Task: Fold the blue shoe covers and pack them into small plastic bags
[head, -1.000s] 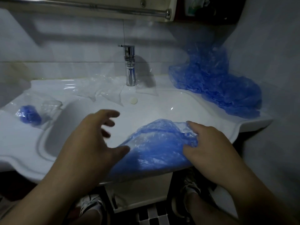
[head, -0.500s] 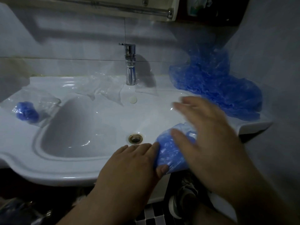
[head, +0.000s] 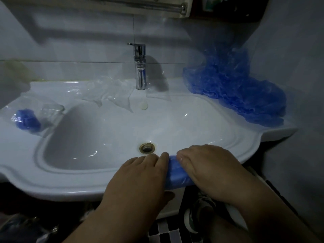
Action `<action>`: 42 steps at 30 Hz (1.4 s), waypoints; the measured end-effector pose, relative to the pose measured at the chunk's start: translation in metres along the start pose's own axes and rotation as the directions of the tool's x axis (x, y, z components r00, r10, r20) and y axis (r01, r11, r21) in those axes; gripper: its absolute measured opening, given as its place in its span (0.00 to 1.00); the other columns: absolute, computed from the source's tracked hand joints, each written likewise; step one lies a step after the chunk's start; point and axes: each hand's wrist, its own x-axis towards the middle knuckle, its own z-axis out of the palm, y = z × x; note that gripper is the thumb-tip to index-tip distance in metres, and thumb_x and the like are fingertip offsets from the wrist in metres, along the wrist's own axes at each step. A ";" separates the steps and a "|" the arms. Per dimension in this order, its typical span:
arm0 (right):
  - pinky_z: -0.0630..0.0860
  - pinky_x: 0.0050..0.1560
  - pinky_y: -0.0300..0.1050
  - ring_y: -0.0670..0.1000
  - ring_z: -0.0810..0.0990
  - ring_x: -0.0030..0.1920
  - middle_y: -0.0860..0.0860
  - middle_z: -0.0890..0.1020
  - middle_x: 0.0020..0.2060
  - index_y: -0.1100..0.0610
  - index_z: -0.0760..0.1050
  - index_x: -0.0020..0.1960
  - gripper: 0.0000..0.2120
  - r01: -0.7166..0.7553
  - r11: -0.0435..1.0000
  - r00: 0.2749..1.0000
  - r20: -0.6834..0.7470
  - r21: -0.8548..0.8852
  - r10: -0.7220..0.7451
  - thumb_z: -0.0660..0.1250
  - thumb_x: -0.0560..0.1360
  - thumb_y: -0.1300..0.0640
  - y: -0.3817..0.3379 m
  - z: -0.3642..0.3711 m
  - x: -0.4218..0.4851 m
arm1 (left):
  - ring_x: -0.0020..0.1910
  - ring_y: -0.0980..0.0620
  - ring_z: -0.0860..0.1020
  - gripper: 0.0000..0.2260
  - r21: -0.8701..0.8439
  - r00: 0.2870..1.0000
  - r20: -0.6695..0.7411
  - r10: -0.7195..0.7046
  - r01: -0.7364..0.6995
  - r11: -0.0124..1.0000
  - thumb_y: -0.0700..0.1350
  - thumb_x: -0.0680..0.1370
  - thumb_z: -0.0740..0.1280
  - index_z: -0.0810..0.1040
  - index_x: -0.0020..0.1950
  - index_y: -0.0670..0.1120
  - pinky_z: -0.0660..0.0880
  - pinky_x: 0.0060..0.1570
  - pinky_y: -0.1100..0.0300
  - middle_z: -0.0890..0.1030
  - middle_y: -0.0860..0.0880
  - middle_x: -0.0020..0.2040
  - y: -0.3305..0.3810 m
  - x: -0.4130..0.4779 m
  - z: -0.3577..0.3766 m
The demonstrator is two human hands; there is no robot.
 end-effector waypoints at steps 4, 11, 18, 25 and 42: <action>0.60 0.74 0.49 0.47 0.69 0.69 0.43 0.71 0.69 0.45 0.62 0.73 0.27 -0.087 0.966 0.996 0.006 0.243 0.088 0.45 0.79 0.36 0.002 0.007 -0.001 | 0.66 0.56 0.70 0.40 -0.152 0.997 -0.046 -0.059 0.051 0.987 0.64 0.72 0.68 0.48 0.76 0.59 0.66 0.65 0.62 0.62 0.59 0.72 -0.004 -0.001 0.001; 0.55 0.72 0.33 0.29 0.52 0.71 0.26 0.49 0.73 0.31 0.49 0.74 0.53 0.021 0.850 0.998 -0.067 0.527 0.017 0.78 0.59 0.38 0.024 0.005 -0.026 | 0.49 0.56 0.79 0.19 -0.386 0.974 -0.225 -0.026 -0.064 0.920 0.62 0.64 0.69 0.68 0.53 0.65 0.79 0.48 0.56 0.69 0.64 0.58 -0.023 -0.006 -0.005; 0.71 0.58 0.34 0.42 0.75 0.60 0.37 0.75 0.57 0.44 0.81 0.51 0.18 0.210 0.845 0.885 -0.462 0.491 0.048 0.70 0.64 0.59 0.033 0.013 -0.031 | 0.41 0.53 0.78 0.12 -0.212 0.944 -0.327 0.041 -0.116 0.970 0.56 0.69 0.59 0.82 0.38 0.57 0.73 0.35 0.60 0.81 0.55 0.47 -0.013 -0.019 -0.042; 0.73 0.49 0.37 0.44 0.80 0.48 0.39 0.81 0.42 0.43 0.82 0.42 0.10 0.151 0.729 0.933 -0.339 0.668 0.117 0.68 0.67 0.58 0.034 0.012 -0.029 | 0.38 0.57 0.80 0.10 -0.394 0.981 -0.124 -0.149 0.089 0.915 0.63 0.66 0.57 0.70 0.47 0.71 0.80 0.40 0.53 0.77 0.62 0.37 -0.033 -0.012 -0.018; 0.68 0.54 0.32 0.42 0.76 0.54 0.45 0.79 0.58 0.47 0.75 0.68 0.20 -0.216 0.645 0.806 -0.239 0.733 0.542 0.66 0.76 0.55 0.011 0.017 -0.008 | 0.31 0.67 0.78 0.14 -0.602 0.881 -0.004 -0.473 0.376 0.705 0.55 0.64 0.79 0.77 0.44 0.56 0.68 0.32 0.66 0.82 0.62 0.32 -0.055 -0.005 -0.039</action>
